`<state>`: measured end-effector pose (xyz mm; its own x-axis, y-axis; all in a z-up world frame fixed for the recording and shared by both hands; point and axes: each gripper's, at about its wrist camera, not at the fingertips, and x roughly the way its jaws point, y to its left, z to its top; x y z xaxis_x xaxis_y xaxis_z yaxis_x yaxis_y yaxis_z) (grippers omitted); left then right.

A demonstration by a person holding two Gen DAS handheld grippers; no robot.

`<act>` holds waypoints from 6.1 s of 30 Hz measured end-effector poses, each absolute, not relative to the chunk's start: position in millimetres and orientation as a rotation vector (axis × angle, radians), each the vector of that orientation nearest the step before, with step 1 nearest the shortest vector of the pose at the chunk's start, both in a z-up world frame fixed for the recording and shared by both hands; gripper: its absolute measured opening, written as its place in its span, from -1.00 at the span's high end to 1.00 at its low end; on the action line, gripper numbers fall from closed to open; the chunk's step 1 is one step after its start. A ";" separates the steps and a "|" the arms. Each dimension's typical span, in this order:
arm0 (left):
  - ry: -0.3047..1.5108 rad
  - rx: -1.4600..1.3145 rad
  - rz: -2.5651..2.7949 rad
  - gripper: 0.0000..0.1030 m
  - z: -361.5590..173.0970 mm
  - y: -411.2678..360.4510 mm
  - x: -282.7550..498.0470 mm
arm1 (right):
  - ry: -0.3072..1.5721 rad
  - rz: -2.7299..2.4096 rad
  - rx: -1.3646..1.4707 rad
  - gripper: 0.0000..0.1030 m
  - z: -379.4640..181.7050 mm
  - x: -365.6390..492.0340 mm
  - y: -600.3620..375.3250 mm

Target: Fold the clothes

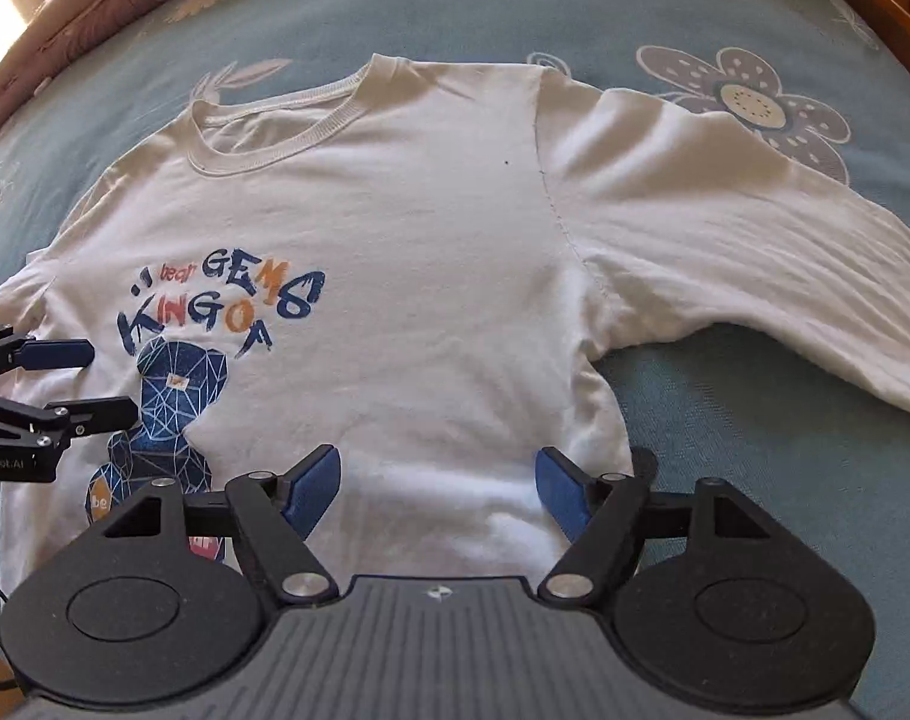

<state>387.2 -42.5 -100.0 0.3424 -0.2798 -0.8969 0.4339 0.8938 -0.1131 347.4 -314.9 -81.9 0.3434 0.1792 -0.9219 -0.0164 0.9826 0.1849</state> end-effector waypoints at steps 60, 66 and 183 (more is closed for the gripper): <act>1.135 -0.293 -0.291 -0.66 -103.3 26.8 363.5 | 1.298 0.040 -0.057 -1.00 -108.8 331.0 -275.4; 1.115 -0.326 -0.249 -0.66 -93.3 34.1 358.9 | 1.265 0.048 -0.069 -1.00 -106.7 324.8 -275.9; 1.117 0.125 -0.875 -0.76 -106.6 49.9 352.4 | 1.148 0.500 -0.324 -1.00 -70.5 268.9 -211.4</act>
